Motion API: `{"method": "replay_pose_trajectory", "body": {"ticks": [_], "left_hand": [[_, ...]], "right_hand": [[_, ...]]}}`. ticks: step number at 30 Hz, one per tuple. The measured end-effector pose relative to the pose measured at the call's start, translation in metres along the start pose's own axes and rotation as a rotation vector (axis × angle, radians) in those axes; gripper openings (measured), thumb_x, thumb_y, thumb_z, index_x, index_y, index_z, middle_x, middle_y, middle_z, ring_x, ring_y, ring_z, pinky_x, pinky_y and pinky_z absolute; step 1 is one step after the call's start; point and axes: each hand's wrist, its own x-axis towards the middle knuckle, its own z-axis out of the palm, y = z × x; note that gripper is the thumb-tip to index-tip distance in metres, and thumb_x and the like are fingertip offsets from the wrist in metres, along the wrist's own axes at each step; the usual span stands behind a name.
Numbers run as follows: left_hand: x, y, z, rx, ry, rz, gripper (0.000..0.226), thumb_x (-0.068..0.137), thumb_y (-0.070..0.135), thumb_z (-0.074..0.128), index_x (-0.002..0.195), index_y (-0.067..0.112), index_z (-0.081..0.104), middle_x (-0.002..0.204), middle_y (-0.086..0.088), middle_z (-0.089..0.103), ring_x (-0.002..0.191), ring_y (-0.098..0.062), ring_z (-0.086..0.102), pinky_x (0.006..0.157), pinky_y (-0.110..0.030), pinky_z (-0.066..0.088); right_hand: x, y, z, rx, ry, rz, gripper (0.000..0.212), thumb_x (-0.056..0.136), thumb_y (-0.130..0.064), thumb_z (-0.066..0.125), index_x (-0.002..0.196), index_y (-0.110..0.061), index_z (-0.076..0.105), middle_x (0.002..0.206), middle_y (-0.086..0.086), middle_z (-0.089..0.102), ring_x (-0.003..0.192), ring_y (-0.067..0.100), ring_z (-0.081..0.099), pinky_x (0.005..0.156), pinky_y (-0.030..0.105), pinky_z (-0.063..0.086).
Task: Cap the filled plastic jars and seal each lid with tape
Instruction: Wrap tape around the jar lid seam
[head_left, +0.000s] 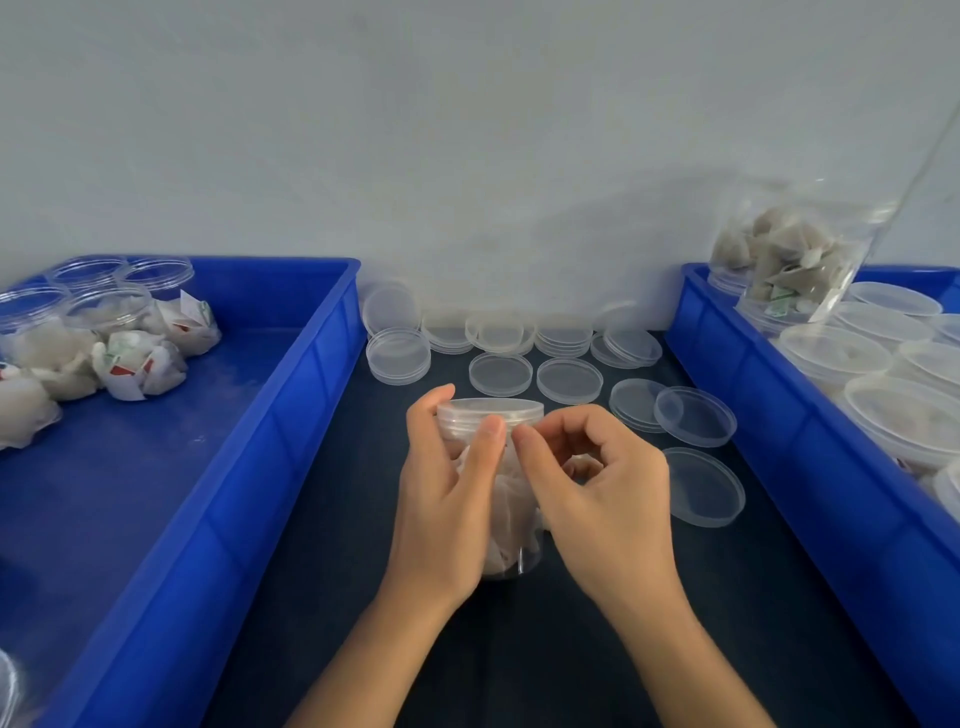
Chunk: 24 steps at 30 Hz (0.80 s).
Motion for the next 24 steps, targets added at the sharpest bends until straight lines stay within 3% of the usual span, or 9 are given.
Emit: {"method": "replay_pose_trajectory", "body": {"ticks": [8, 14, 21, 24], "left_hand": [[0.0009, -0.0010, 0.0002, 0.003, -0.001, 0.012, 0.062, 0.096, 0.057, 0.056, 0.150, 0.031, 0.040, 0.118, 0.024, 0.069, 0.110, -0.003, 0.071, 0.085, -0.016, 0.055], [0.0002, -0.0008, 0.0004, 0.006, 0.002, 0.030, 0.074, 0.088, 0.069, 0.054, 0.150, 0.032, 0.039, 0.120, 0.025, 0.068, 0.112, -0.003, 0.070, 0.087, -0.015, 0.055], [-0.0022, -0.0016, 0.0006, 0.094, 0.022, 0.045, 0.076, 0.087, 0.074, 0.055, 0.152, 0.038, 0.036, 0.125, 0.015, 0.068, 0.117, -0.005, 0.068, 0.097, -0.035, 0.058], [-0.0032, -0.0006, 0.0006, 0.151, 0.023, 0.070, 0.075, 0.088, 0.075, 0.054, 0.151, 0.039, 0.035, 0.126, 0.017, 0.067, 0.116, -0.003, 0.068, 0.096, -0.035, 0.058]], "right_hand": [[0.0040, 0.0024, -0.0041, -0.010, 0.006, 0.058, 0.016, 0.092, -0.020, 0.077, 0.077, -0.026, 0.075, 0.072, -0.009, 0.073, 0.068, 0.010, 0.069, 0.062, 0.018, 0.052], [0.0034, 0.0017, -0.0054, -0.063, -0.021, 0.017, 0.011, 0.092, -0.025, 0.073, 0.081, -0.030, 0.074, 0.076, -0.012, 0.073, 0.072, 0.012, 0.070, 0.063, 0.022, 0.055], [0.0018, -0.0004, -0.0059, -0.084, -0.008, 0.016, 0.013, 0.089, -0.020, 0.076, 0.081, -0.030, 0.074, 0.075, -0.013, 0.073, 0.074, 0.011, 0.071, 0.065, 0.021, 0.056], [0.0024, -0.0006, -0.0072, -0.083, -0.033, 0.033, 0.014, 0.088, -0.018, 0.073, 0.079, -0.028, 0.073, 0.074, -0.010, 0.073, 0.072, 0.010, 0.069, 0.066, 0.022, 0.055]]}}
